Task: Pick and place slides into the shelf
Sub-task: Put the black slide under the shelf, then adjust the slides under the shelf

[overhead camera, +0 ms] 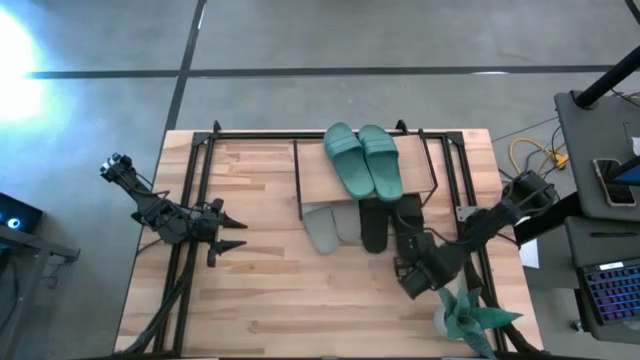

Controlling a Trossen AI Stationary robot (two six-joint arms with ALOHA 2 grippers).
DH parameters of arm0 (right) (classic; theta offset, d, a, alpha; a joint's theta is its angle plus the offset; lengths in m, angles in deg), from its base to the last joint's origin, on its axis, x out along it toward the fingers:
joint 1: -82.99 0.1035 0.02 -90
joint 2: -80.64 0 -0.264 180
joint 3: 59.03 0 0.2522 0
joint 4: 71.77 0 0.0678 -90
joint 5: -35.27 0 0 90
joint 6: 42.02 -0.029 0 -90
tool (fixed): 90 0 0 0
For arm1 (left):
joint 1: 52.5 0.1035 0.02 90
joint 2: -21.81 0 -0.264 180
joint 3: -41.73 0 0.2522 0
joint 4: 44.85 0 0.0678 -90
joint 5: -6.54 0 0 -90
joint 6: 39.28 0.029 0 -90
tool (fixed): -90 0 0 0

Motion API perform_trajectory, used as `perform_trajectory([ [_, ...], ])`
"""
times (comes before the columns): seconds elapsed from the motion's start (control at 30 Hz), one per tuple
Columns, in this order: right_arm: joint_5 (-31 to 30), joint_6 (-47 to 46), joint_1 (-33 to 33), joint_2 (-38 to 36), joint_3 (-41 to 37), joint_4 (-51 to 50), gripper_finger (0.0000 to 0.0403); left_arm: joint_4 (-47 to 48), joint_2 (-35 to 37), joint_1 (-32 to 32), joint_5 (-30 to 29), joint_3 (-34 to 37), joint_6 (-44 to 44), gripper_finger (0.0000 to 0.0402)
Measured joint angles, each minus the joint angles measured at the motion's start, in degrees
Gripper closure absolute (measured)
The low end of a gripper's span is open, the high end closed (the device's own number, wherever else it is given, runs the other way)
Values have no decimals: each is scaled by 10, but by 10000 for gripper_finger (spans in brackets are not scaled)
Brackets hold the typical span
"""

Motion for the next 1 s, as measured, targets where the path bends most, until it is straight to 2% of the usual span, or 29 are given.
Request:
perform_trajectory([
  [0.27, -14, 116, -73, 3, -14, 3, 394, -1, 1, 0, 0, 0, 0, 194],
  [0.43, -33, 123, -85, 3, -16, 1, 394, -1, 0, 0, 0, -1, 0, 194],
  [0.57, -15, 111, -60, 3, -9, -3, 394, -2, 1, 0, 5, -3, 0, 194],
  [0.7, -7, 58, -18, 3, 1, -42, 394, -2, 1, 0, 6, -3, -1, 194],
  [0.83, -3, 39, 21, 0, 19, -42, 377, -2, 1, 0, 7, -3, -1, 194],
  [0.93, -31, 62, 39, 0, 46, -4, 351, -2, 1, 0, 7, -3, -1, 194],
  [1.0, -64, 106, 40, 0, 61, 76, 335, -2, 1, 0, 7, -2, -2, 194],
])
